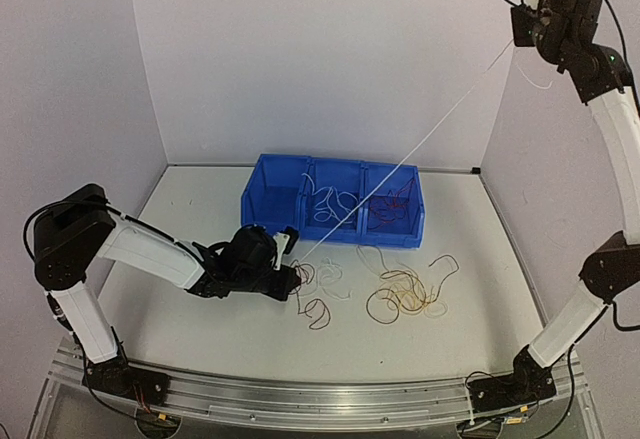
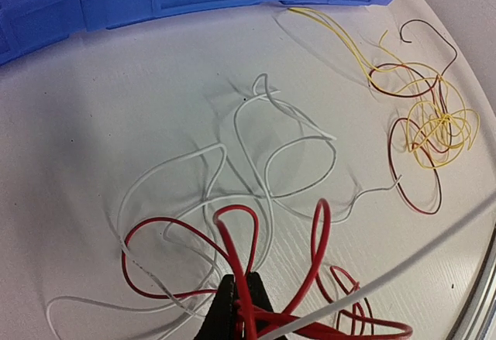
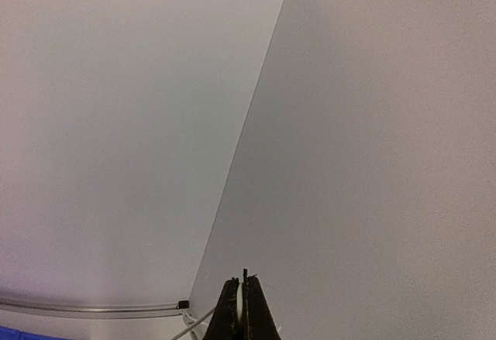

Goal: Untangle the cables

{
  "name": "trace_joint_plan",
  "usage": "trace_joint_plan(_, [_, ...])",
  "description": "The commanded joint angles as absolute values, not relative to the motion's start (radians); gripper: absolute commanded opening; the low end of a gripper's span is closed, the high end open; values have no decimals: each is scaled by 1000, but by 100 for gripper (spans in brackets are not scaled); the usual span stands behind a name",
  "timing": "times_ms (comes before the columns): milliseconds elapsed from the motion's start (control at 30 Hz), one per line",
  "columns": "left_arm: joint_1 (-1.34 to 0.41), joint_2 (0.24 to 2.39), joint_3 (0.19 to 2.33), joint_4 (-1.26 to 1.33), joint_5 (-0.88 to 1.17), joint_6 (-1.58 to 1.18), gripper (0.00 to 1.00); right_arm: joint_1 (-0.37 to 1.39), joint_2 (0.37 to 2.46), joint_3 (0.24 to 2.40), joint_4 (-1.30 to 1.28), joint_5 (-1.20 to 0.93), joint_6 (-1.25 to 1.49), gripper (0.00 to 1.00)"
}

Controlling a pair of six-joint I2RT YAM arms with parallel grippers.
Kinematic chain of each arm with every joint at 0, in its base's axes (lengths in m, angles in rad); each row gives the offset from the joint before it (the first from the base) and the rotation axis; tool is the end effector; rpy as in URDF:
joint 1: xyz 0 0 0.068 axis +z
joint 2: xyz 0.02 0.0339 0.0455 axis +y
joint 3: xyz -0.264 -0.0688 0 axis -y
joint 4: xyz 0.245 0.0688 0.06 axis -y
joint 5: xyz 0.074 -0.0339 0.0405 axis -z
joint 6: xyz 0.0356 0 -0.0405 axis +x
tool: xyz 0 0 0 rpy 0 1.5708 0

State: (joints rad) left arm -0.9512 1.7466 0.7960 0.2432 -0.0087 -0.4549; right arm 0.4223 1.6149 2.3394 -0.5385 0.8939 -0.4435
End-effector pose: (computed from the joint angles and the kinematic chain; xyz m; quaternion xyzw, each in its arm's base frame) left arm 0.1981 -0.2772 0.1377 0.2213 0.8809 -0.2675 0.3217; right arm 0.2576 0.0853 0.6024 0.0605 0.6621 -0.2833 0.6911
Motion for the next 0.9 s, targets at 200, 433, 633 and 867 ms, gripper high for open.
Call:
trace_joint_plan(200, [-951, 1707, 725, 197, -30, -478, 4, 362, 1689, 2539, -461, 940, -573, 0])
trace_joint_plan(433, [-951, 1692, 731, 217, 0, -474, 16, 361, 1505, 2216, -473, 688, -349, 0])
trace_joint_plan(633, [-951, 1689, 800, 215, 81, -463, 65, 361, 1420, 2102, -484, 440, -150, 0])
trace_joint_plan(867, [-951, 1557, 834, 129, 10, -451, 99, 361, 1398, 2082, -501, 140, 84, 0])
